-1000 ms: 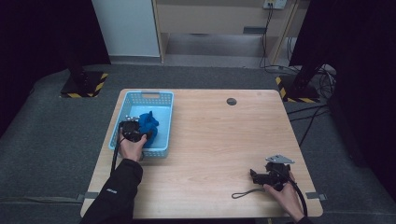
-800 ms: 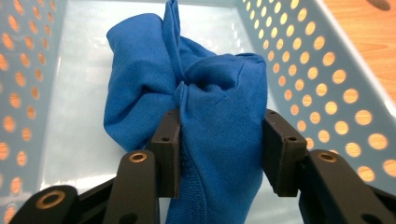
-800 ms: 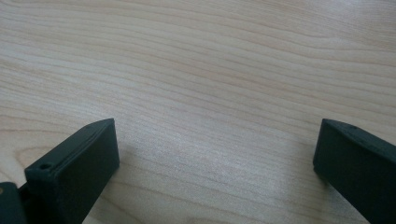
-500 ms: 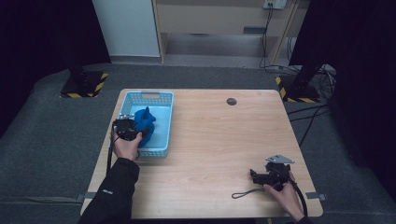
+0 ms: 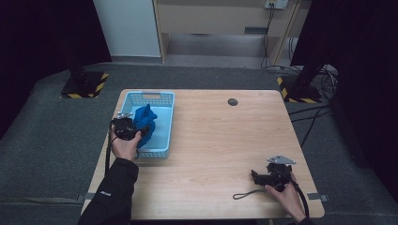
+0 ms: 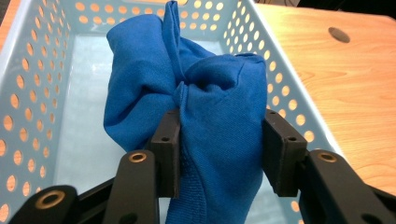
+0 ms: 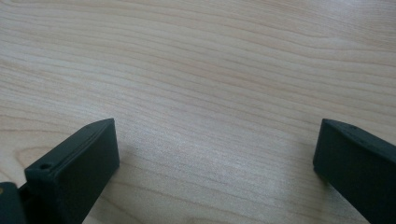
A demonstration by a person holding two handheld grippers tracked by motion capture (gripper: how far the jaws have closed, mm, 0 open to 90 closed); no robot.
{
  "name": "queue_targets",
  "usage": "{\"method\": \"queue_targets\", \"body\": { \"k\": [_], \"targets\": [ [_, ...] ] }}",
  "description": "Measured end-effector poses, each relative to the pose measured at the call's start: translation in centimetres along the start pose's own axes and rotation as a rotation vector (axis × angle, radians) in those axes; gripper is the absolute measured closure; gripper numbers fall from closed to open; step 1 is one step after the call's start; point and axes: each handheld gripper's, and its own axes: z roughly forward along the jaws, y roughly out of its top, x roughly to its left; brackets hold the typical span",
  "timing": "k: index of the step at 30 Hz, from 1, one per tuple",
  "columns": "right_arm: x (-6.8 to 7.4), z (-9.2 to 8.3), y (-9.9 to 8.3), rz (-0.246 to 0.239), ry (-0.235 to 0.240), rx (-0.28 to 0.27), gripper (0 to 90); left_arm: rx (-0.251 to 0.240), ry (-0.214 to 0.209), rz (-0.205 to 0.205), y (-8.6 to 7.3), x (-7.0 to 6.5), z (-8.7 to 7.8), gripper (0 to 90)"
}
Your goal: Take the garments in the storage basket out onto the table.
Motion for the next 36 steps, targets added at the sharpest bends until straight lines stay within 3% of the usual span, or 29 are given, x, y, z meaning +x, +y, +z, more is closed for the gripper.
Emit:
{"method": "queue_targets", "body": {
  "k": [22, 36],
  "targets": [
    [0.0, 0.0, 0.0, 0.0, 0.0, 0.0, 0.5, -0.081, -0.055, -0.027, 1.3, -0.4, -2.5, 54.0],
    [0.0, 0.0, 0.0, 0.0, 0.0, 0.0, 0.5, -0.117, -0.103, -0.007, 2.0, -1.9, -3.7, 54.0]
  ]
}}
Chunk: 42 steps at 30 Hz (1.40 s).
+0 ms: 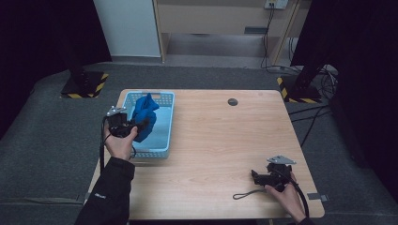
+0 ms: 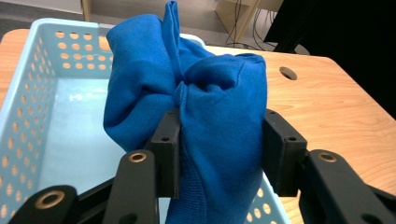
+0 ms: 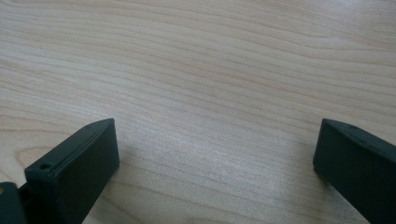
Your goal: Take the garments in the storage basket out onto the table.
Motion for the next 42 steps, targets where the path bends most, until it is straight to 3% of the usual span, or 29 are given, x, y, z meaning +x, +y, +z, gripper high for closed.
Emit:
{"method": "queue_targets", "body": {
  "k": [22, 42],
  "targets": [
    [0.0, 0.0, 0.0, 0.0, 0.0, 0.0, 0.5, -0.027, -0.076, 0.055, 0.5, -2.9, -0.6, 53.9],
    [0.0, 0.0, 0.0, 0.0, 0.0, 0.0, 0.5, -0.007, -0.133, 0.087, 0.1, -4.7, 0.0, 53.9]
  ]
}}
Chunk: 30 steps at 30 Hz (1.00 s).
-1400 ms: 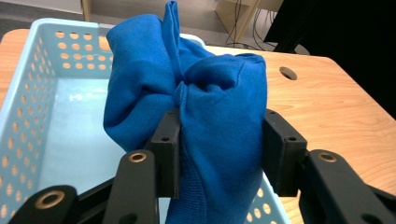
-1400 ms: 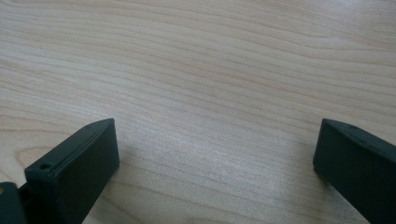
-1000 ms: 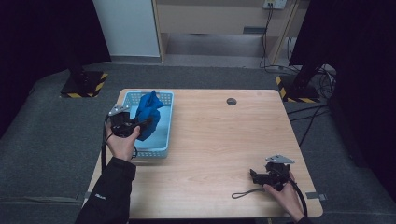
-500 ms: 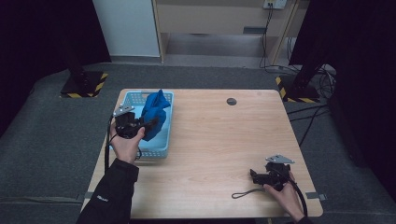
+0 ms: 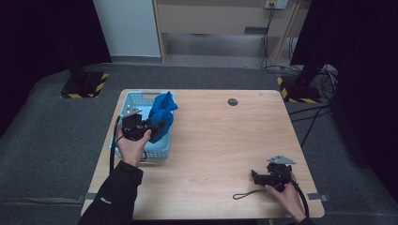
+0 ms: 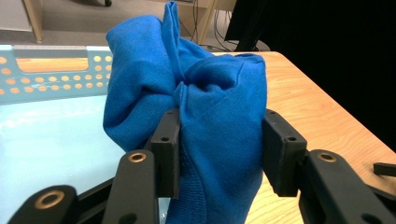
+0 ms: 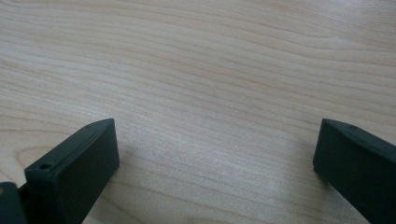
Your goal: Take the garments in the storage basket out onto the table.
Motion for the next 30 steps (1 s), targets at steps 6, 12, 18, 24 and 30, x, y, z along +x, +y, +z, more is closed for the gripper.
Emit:
{"method": "queue_targets", "body": {
  "k": [6, 12, 18, 24, 30],
  "targets": [
    [0.0, 0.0, 0.0, 0.0, 0.0, 0.0, 0.5, 0.002, -0.017, 0.009, -0.1, -0.5, 0.2, 53.9],
    [0.0, 0.0, 0.0, 0.0, 0.0, 0.0, 0.5, 0.009, -0.042, 0.021, -0.2, -1.2, 0.5, 53.9],
    [0.0, 0.0, 0.0, 0.0, 0.0, 0.0, 0.5, 0.016, -0.055, 0.031, -0.3, -1.6, 0.8, 53.9],
    [0.0, 0.0, 0.0, 0.0, 0.0, 0.0, 0.5, 0.017, -0.074, 0.039, -0.4, -2.1, 1.1, 53.9],
    [0.0, 0.0, 0.0, 0.0, 0.0, 0.0, 0.5, 0.026, -0.096, 0.043, -0.7, -2.6, 1.6, 53.9]
  ]
}}
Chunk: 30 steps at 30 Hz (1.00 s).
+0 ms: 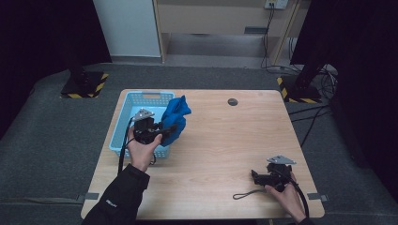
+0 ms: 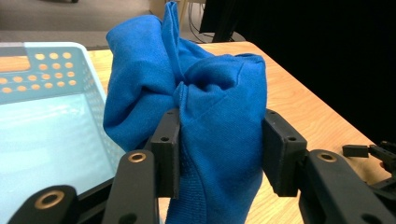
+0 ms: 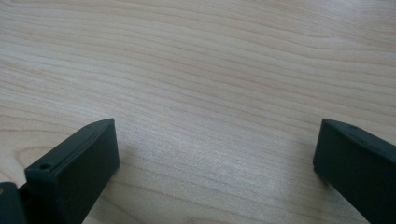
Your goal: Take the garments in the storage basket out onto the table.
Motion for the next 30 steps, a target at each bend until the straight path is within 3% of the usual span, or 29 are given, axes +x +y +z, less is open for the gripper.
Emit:
{"method": "queue_targets", "body": {
  "k": [30],
  "targets": [
    [0.0, 0.0, 0.0, 0.0, 0.0, 0.0, 0.5, 0.048, -0.074, 0.051, -1.5, -2.1, 2.8, 53.8]
  ]
}}
